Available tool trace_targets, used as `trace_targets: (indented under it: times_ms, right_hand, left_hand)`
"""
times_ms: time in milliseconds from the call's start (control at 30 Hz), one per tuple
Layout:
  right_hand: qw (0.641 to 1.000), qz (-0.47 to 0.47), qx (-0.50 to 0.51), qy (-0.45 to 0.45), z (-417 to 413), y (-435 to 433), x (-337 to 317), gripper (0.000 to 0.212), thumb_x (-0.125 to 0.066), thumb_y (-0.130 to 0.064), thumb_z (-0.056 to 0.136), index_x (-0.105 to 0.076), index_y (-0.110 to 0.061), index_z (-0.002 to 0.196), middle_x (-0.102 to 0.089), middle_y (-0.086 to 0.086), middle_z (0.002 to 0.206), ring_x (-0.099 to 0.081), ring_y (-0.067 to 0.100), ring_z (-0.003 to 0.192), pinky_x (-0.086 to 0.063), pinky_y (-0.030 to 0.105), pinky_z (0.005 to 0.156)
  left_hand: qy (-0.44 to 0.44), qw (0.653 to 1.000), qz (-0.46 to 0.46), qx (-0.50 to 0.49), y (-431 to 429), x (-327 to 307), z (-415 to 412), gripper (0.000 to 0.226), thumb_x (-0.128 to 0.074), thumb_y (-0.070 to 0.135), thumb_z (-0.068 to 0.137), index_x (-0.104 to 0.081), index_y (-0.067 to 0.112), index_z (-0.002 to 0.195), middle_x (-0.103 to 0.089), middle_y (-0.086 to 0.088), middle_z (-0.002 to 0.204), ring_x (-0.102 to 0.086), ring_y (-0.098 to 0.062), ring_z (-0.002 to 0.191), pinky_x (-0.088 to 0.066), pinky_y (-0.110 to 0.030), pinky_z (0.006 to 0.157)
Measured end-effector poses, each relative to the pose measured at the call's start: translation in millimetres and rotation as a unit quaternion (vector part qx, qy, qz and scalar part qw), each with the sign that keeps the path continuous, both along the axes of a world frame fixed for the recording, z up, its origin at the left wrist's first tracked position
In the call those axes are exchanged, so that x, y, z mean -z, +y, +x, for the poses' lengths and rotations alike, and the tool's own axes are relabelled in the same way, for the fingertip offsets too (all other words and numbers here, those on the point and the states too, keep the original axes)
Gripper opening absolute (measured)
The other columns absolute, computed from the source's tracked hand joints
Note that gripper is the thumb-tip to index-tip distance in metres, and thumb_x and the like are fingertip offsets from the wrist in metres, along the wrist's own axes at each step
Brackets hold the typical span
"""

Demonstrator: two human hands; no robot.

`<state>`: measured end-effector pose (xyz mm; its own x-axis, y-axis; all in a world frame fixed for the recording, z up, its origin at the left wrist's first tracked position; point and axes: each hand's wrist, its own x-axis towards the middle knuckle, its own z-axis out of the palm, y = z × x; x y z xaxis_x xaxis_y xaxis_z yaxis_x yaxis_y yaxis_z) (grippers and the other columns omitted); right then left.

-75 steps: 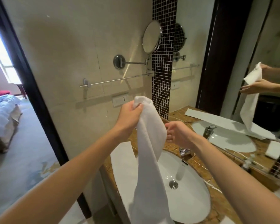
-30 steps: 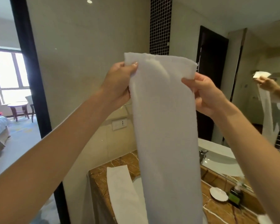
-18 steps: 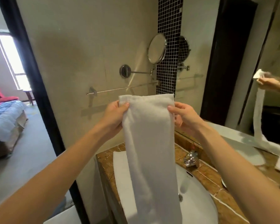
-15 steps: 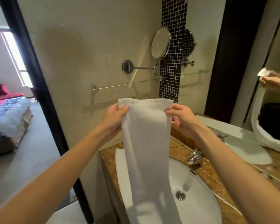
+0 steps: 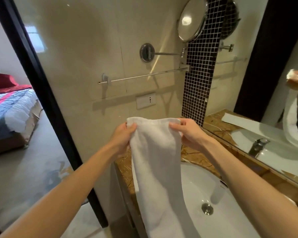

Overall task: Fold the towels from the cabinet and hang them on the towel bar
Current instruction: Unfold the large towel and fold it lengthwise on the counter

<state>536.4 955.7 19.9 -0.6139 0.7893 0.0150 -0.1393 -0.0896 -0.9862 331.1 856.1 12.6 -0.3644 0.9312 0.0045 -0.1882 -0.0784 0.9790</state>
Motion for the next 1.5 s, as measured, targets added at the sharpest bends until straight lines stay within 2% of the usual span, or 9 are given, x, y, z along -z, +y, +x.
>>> trace_targets:
  times_ms: [333,533,667,900,1000,1067,1200,1367,1500]
  right_hand:
    - [0.969,0.026,0.213,-0.120,-72,66,59,0.013,-0.073,-0.023,0.084,-0.076,-0.011,0.086,-0.075,-0.002,0.077,-0.070,0.010,0.067,-0.057,0.025,0.056]
    - [0.924,0.008,0.311,-0.222,-92,99,111,0.028,-0.072,-0.030,0.083,-0.063,-0.010,0.065,-0.060,0.003,0.067,-0.055,0.016,0.063,-0.046,0.031,0.057]
    - [0.934,-0.021,0.275,-0.228,-97,113,137,0.020,-0.075,-0.022,0.081,-0.067,-0.005,0.074,-0.059,0.006,0.069,-0.052,0.017,0.064,-0.044,0.032,0.057]
    - [0.973,-0.058,0.102,-0.201,-108,130,155,0.012,-0.073,-0.015,0.083,-0.065,-0.007,0.078,-0.064,0.006,0.067,-0.057,0.013,0.052,-0.044,0.024,0.044]
    - [0.983,-0.074,0.039,-0.163,-111,141,152,0.008,-0.068,-0.007,0.086,-0.064,-0.005,0.080,-0.066,0.005,0.067,-0.061,0.013,0.055,-0.048,0.022,0.046]
    - [0.988,-0.086,-0.007,-0.130,-113,148,151,0.009,-0.063,-0.003,0.088,-0.064,-0.004,0.079,-0.066,0.007,0.069,-0.062,0.015,0.058,-0.050,0.023,0.050]
    - [0.988,-0.110,-0.053,-0.092,-122,159,158,0.017,-0.059,-0.003,0.090,-0.067,-0.006,0.076,-0.068,0.010,0.070,-0.064,0.017,0.059,-0.052,0.025,0.053]
    - [0.982,-0.127,0.030,-0.133,-143,175,181,0.019,-0.068,-0.008,0.085,-0.067,0.009,0.094,-0.072,0.019,0.087,-0.068,0.027,0.074,-0.056,0.039,0.073]
    - [0.961,-0.133,0.120,-0.211,-165,187,212,0.016,-0.072,-0.013,0.085,-0.071,0.003,0.086,-0.071,0.019,0.087,-0.066,0.028,0.073,-0.056,0.041,0.074]
  left_hand:
    - [-0.127,0.986,-0.079,0.079,91,83,-78,0.025,-0.039,0.014,0.101,-0.058,0.000,0.106,-0.073,-0.010,0.094,-0.071,-0.019,0.086,-0.057,-0.028,0.066]
    - [-0.108,0.988,-0.108,-0.020,122,121,-103,0.033,-0.031,0.013,0.103,-0.049,0.001,0.080,-0.057,-0.015,0.072,-0.062,-0.019,0.059,-0.056,-0.029,0.055]
    - [-0.092,0.979,-0.181,-0.022,136,154,-124,0.029,-0.034,0.020,0.103,-0.050,-0.003,0.107,-0.062,-0.024,0.099,-0.065,-0.033,0.086,-0.057,-0.038,0.066]
    - [0.104,0.948,-0.291,0.072,136,224,-99,0.064,-0.072,0.039,0.081,-0.038,0.023,0.133,-0.051,0.003,0.116,-0.056,-0.013,0.097,-0.047,-0.022,0.065]
    - [0.045,0.953,-0.295,0.054,146,236,-91,0.072,-0.069,0.047,0.080,-0.035,0.024,0.139,-0.050,-0.002,0.131,-0.054,-0.018,0.107,-0.050,-0.031,0.082]
    - [-0.043,0.958,-0.281,0.048,153,239,-91,0.067,-0.066,0.049,0.079,-0.045,0.017,0.134,-0.056,-0.004,0.129,-0.061,-0.022,0.106,-0.051,-0.039,0.091]
    - [-0.114,0.968,-0.220,0.036,165,240,-98,0.032,-0.063,0.038,0.084,-0.070,0.010,0.098,-0.073,-0.008,0.101,-0.071,-0.022,0.091,-0.055,-0.035,0.078]
    - [-0.061,0.973,-0.210,-0.071,170,253,-121,0.020,-0.058,0.033,0.092,-0.070,0.017,0.097,-0.074,0.001,0.094,-0.070,-0.018,0.090,-0.056,-0.033,0.078]
    - [-0.016,0.970,-0.222,-0.097,170,271,-145,0.029,-0.050,0.036,0.096,-0.068,0.013,0.094,-0.072,-0.004,0.096,-0.067,-0.021,0.090,-0.050,-0.033,0.081]
